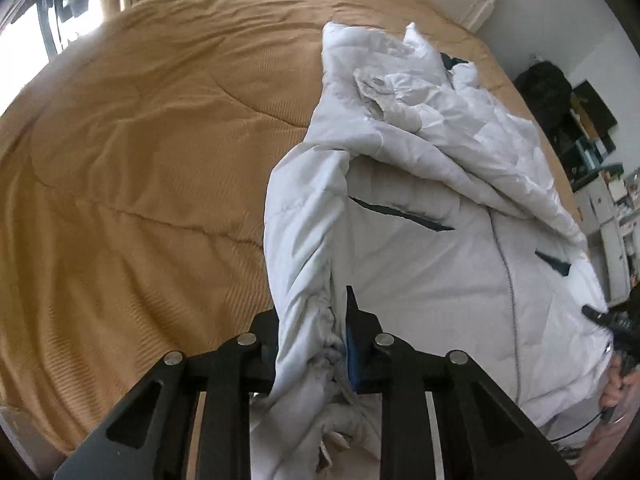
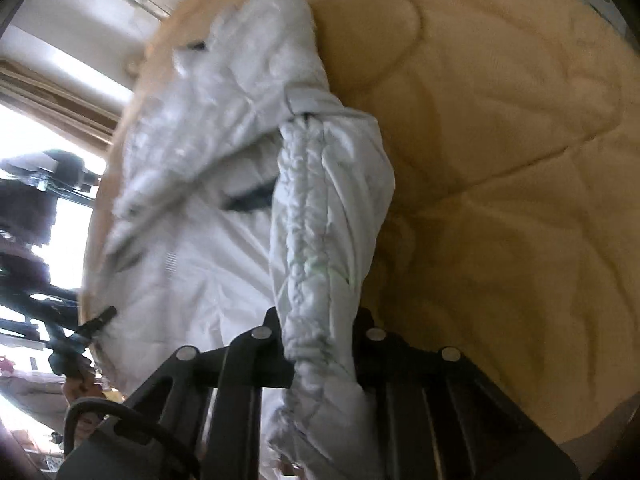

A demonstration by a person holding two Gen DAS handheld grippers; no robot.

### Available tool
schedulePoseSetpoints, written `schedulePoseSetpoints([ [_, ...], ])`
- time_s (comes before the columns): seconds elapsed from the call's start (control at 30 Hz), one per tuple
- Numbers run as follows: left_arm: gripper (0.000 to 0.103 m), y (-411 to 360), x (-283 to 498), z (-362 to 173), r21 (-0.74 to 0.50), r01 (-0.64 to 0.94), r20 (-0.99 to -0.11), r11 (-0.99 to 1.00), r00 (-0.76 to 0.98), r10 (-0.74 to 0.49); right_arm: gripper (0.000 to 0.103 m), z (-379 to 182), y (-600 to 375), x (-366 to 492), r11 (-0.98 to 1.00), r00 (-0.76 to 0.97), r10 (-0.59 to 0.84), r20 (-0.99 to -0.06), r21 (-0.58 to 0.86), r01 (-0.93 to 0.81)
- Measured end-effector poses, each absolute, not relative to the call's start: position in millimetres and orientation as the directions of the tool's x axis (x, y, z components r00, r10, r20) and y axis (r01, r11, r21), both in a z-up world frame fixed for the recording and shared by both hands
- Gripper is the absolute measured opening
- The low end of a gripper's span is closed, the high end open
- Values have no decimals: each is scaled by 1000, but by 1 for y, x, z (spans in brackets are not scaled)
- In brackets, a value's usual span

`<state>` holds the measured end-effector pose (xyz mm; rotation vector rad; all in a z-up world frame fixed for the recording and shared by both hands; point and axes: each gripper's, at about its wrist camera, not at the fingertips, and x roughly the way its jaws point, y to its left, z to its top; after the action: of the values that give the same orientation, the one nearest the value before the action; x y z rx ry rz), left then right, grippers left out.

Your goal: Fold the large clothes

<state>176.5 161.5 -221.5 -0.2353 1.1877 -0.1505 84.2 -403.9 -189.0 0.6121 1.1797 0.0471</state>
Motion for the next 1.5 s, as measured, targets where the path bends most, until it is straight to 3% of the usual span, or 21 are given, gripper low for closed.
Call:
schedulePoseSetpoints([
  [0.1, 23, 177, 169, -255, -273, -61, -922, 960, 302, -243, 15, -191, -401, 75, 842, 365, 338, -868, 452, 294],
  [0.23, 28, 194, 171, -271, -377, -130, -893, 917, 312, -324, 24, -254, -417, 70, 803, 273, 378, -885, 460, 378],
  [0.3, 38, 197, 169, -263, -383, -138, -890, 914, 322, -324, 31, -250, -422, 75, 771, 318, 394, -862, 498, 397],
  [0.37, 65, 198, 158, -255, -361, -115, -891, 925, 337, -306, 63, -239, -419, 68, 775, 336, 387, -859, 500, 386],
  [0.4, 68, 197, 151, -253, -363, -111, -887, 925, 345, -307, 69, -233, -415, 63, 778, 349, 384, -855, 503, 377],
  [0.53, 77, 193, 131, -252, -412, -119, -866, 903, 359, -347, 78, -226, -391, 39, 807, 371, 368, -853, 491, 328],
  [0.6, 74, 187, 124, -259, -386, -125, -881, 914, 346, -324, 80, -232, -383, 43, 819, 365, 353, -861, 473, 324],
  [0.63, 60, 180, 125, -261, -329, -121, -902, 937, 333, -274, 70, -235, -379, 46, 828, 365, 336, -868, 457, 324],
  [0.67, 46, 172, 129, -261, -300, -106, -912, 948, 324, -252, 44, -236, -375, 48, 837, 366, 323, -873, 444, 319],
  [0.73, 26, 167, 127, -253, -315, -96, -907, 944, 323, -270, 27, -233, -371, 51, 837, 364, 317, -876, 439, 327],
  [0.77, 23, 167, 125, -247, -321, -96, -904, 942, 328, -274, 20, -227, -373, 47, 830, 380, 325, -866, 454, 324],
  [1.0, 18, 183, 103, -211, -355, -93, -891, 930, 334, -307, 13, -172, -380, 30, 801, 444, 390, -807, 535, 268],
  [1.27, 18, 211, 43, -171, -448, -150, -872, 882, 293, -392, 13, -152, -398, 14, 757, 347, 480, -806, 580, 300],
  [1.37, 18, 206, 74, -143, -454, -112, -860, 884, 313, -402, 13, -137, -412, 21, 707, 358, 529, -770, 633, 315],
  [1.5, 18, 208, 163, -110, -500, -99, -818, 860, 381, -431, 13, -104, -425, 91, 687, 429, 550, -716, 680, 255],
])
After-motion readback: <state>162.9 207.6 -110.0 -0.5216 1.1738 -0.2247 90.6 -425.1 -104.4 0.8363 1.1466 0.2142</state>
